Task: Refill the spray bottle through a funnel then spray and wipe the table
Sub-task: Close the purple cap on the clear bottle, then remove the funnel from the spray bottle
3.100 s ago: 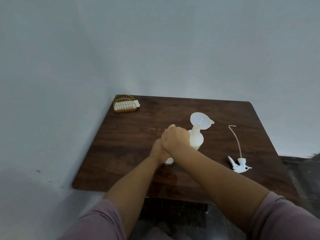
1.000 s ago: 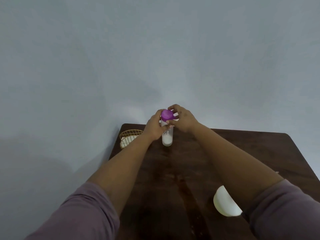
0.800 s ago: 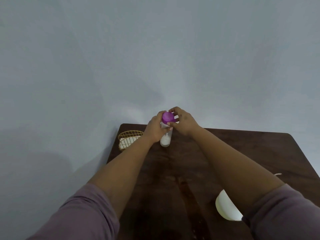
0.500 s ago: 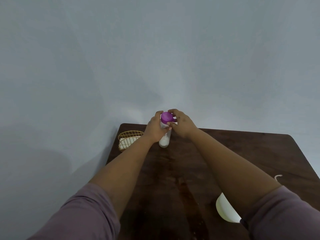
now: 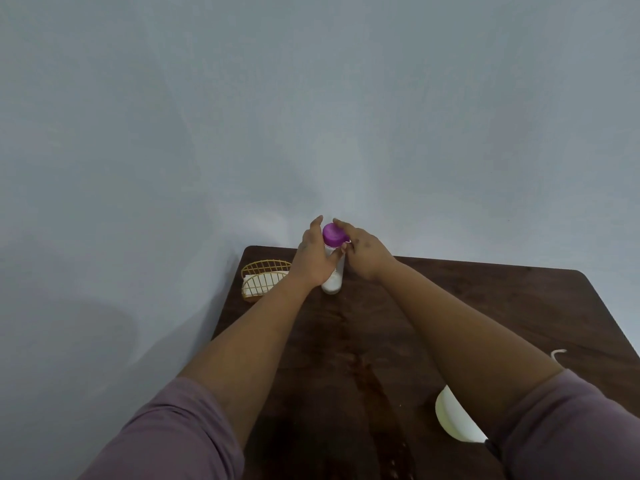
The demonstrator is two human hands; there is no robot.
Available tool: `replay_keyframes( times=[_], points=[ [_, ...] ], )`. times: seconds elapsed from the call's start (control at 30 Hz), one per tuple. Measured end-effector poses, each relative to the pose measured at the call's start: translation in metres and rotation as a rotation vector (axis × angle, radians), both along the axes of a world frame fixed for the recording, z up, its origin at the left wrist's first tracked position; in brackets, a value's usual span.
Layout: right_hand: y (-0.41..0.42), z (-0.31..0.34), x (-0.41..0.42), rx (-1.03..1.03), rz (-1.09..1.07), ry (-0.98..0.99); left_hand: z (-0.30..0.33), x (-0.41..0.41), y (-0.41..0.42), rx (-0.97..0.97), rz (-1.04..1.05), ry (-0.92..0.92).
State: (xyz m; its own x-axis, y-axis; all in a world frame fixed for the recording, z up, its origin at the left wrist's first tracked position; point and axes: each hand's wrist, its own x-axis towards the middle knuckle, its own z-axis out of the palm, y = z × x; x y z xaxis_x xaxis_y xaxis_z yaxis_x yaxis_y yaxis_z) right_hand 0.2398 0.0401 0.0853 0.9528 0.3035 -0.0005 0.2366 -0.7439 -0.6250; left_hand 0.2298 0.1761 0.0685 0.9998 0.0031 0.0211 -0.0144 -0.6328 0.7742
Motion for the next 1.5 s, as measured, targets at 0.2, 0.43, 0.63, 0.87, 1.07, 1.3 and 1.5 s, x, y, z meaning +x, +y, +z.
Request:
replay_keyframes(
  times=[0.2, 0.43, 0.63, 0.87, 1.07, 1.3, 1.5],
  points=[
    [-0.001, 0.006, -0.008, 0.029, -0.024, -0.005, 0.012, -0.010, 0.000, 0.083, 0.045, -0.055],
    [-0.023, 0.023, -0.040, 0.040, -0.049, -0.053, 0.019, -0.048, -0.030, 0.116, 0.148, -0.282],
    [-0.068, 0.036, -0.099, 0.064, -0.065, -0.085, 0.027, -0.106, -0.084, 0.002, 0.150, -0.369],
    [-0.141, 0.038, -0.168, 0.045, -0.125, -0.086, 0.021, -0.176, -0.155, -0.165, 0.064, -0.258],
    [-0.203, 0.026, -0.215, 0.043, -0.224, -0.064, 0.000, -0.224, -0.197, -0.394, 0.091, -0.061],
    [-0.236, 0.003, -0.242, 0.044, -0.414, 0.094, -0.014, -0.250, -0.210, -0.499, 0.146, 0.110],
    [-0.230, -0.002, -0.244, 0.252, -0.481, 0.389, -0.030, -0.246, -0.202, -0.296, 0.027, 0.193]
  ],
)
